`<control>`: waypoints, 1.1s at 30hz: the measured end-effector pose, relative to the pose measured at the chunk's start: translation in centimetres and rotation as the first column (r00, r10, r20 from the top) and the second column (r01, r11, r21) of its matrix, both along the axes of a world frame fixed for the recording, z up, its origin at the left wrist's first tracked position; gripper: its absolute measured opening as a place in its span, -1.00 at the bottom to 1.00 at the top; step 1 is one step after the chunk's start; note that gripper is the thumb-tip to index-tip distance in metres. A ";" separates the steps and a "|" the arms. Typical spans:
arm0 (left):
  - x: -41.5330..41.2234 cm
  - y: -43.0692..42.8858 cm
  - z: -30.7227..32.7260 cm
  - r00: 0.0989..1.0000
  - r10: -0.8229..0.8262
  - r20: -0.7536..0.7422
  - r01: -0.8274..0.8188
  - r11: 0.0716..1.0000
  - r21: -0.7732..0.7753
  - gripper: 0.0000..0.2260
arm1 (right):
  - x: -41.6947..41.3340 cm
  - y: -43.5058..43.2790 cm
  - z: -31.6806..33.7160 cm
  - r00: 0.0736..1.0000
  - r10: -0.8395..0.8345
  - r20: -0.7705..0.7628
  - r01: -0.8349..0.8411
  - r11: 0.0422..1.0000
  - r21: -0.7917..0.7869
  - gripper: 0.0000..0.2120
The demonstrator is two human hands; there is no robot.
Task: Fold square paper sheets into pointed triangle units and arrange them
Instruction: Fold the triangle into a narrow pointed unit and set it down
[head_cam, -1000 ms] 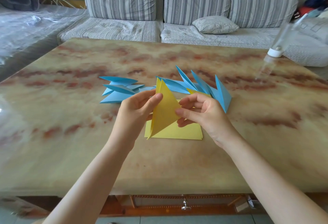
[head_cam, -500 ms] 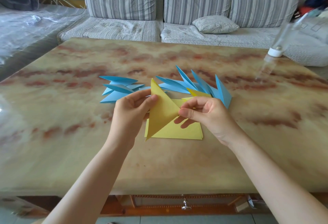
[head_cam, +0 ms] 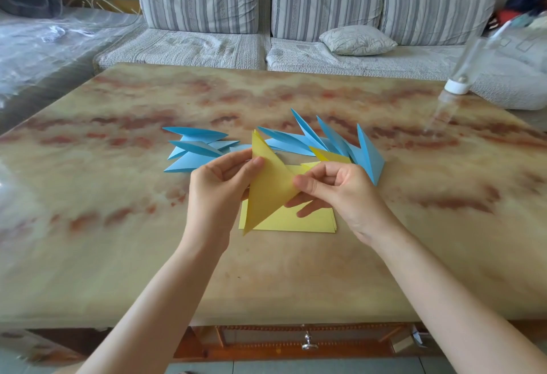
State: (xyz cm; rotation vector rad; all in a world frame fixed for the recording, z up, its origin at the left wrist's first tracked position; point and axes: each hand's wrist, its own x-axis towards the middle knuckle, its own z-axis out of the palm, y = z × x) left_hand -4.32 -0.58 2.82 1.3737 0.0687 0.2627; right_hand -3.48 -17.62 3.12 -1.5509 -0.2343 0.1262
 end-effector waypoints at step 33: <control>-0.6 -0.1 0.7 0.995 -0.060 0.079 0.074 0.978 -0.196 -0.82 | -0.2 0.4 0.0 0.998 -0.061 0.032 0.064 0.994 -0.087 -0.96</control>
